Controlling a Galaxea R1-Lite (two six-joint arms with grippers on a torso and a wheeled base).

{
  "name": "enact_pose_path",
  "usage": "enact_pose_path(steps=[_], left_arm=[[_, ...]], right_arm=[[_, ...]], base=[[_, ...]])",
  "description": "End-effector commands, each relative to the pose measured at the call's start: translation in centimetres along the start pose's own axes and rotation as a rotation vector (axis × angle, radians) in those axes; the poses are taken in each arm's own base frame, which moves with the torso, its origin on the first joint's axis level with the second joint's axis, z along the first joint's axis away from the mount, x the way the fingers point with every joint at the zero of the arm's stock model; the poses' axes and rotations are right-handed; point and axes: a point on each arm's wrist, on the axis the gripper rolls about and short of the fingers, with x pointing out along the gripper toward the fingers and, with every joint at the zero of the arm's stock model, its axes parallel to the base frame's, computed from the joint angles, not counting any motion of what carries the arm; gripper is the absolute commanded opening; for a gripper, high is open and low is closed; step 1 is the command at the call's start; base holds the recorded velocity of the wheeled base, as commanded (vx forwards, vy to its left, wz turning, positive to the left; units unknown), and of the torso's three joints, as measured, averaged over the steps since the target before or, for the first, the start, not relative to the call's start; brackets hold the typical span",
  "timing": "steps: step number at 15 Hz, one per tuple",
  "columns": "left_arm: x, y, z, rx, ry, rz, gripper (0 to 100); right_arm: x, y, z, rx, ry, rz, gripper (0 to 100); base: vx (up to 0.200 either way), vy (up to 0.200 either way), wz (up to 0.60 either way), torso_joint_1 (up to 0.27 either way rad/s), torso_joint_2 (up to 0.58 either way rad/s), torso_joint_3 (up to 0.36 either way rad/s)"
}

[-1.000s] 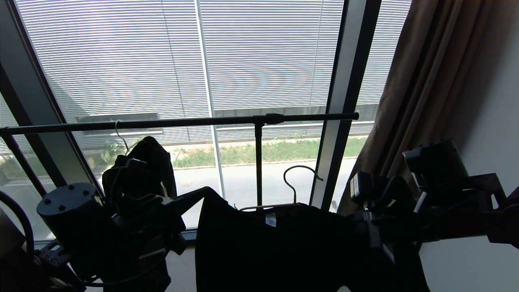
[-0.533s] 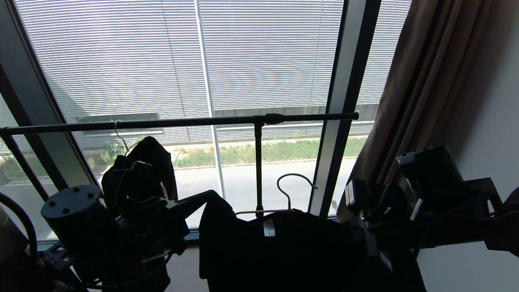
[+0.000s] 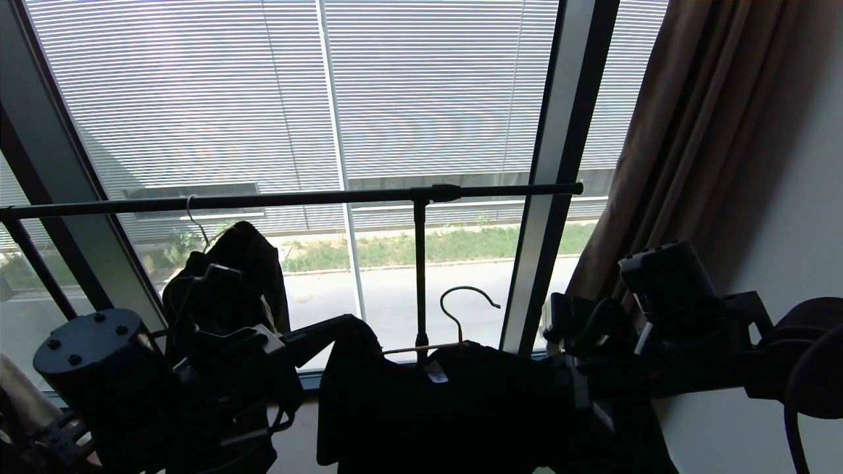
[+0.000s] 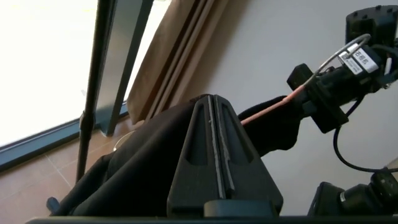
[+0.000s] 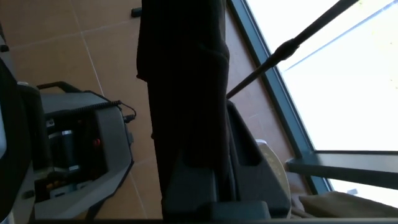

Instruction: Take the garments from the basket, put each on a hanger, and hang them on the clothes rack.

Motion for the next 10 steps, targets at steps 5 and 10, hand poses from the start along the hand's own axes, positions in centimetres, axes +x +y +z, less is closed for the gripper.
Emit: enact_pose_path(steps=[5,10], left_arm=[[-0.1,-2.6,-0.3,0.013,0.015,-0.097,0],[-0.2,-4.4,-0.5,0.022,0.02,-0.17,0]], right_arm=[[2.9,0.1,-0.6,0.047,-0.011,0.028,0],[4.6,0.6,-0.8,0.065,-0.081,0.021,0]], base=[[0.0,0.0,0.0,0.0,0.0,0.0],[0.0,0.0,0.0,0.0,0.0,0.0]])
